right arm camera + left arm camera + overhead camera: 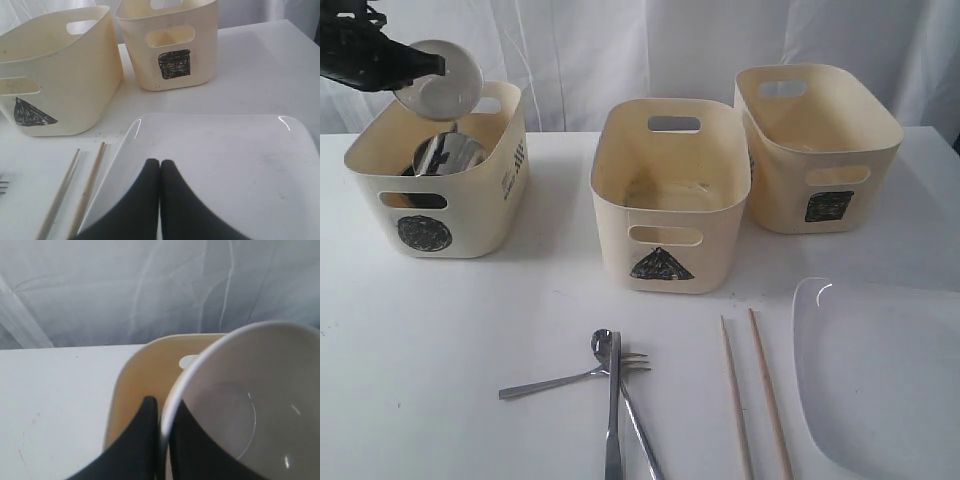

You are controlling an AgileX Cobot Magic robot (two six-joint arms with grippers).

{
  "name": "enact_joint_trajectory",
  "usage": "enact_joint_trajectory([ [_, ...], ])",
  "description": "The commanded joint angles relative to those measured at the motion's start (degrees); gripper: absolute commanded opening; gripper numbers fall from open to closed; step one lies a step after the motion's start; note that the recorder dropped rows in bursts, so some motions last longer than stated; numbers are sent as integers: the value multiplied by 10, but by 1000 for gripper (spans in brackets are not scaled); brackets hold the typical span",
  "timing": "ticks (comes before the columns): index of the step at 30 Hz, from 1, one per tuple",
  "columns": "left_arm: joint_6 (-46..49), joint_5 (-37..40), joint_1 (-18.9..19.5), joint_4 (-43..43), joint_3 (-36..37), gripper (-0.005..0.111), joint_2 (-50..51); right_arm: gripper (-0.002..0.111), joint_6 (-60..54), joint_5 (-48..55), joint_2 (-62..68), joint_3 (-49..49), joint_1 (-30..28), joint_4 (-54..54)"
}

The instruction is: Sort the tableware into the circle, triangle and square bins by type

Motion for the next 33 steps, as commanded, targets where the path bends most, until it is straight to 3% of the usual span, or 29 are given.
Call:
enact_joint_trajectory([
  [1, -7, -4, 7, -2, -27, 0, 22, 0, 1, -3, -2, -1, -3, -1],
  [8, 20, 10, 8, -1, -30, 3, 31, 0, 1, -3, -2, -1, -3, -1],
  [10, 19, 13, 8, -1, -30, 12, 31, 0, 1, -3, -2, -1, -3, -1],
  [14, 17, 38, 8, -6, -30, 42, 26, 0, 1, -3, -2, -1, -3, -1],
  [16, 16, 57, 8, -27, -31, 48, 16, 0, 1, -3, -2, -1, -3, -1],
  [20, 26, 126, 2, -38, -31, 48, -28, 0, 1, -3, -2, -1, -3, -1],
  [24, 137, 222, -32, -108, -19, 45, -113, 0, 1, -3, -2, -1, -3, -1],
  [33, 136, 269, -123, -118, 200, 45, -304, 0, 1, -3, -2, -1, -3, -1],
])
